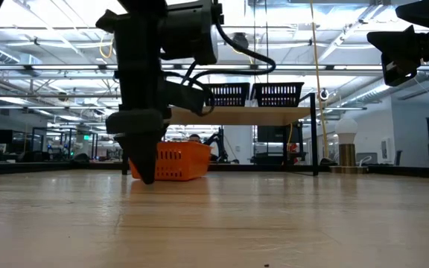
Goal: Pick & Place Office Desk Supplies
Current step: Put the orange bin on the shelf
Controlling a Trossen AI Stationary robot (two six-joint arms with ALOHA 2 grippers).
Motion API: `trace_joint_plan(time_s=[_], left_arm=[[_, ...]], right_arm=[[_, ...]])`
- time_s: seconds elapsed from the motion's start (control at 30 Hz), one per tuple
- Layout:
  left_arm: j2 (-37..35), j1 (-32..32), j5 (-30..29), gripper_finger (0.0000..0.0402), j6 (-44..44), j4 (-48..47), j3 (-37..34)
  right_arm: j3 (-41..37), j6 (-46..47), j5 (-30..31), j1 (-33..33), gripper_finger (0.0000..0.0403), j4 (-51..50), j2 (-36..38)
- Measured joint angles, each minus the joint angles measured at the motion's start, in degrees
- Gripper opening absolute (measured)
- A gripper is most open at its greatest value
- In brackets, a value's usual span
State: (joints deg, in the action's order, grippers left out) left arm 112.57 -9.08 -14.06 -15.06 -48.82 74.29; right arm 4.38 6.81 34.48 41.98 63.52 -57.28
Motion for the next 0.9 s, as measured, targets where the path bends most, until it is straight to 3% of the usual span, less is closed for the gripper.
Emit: trace_joint_plan(time_s=[0.2,0.53,0.9], left_arm=[[0.0,0.0,0.0,0.0225,-1.8,1.4,-0.2],[0.0,0.1,2.0,0.0013,-2.1,2.7,-0.3],[-2.4,-1.3,2.0,0.0003,0.9,3.0,1.7]], right_arm=[[0.0,0.0,0.1,0.0,0.0185,0.1,0.0],[0.0,0.0,0.2,0.0,0.0185,0.1,0.0],[0.0,0.0,0.2,0.0,0.0185,0.1,0.0]])
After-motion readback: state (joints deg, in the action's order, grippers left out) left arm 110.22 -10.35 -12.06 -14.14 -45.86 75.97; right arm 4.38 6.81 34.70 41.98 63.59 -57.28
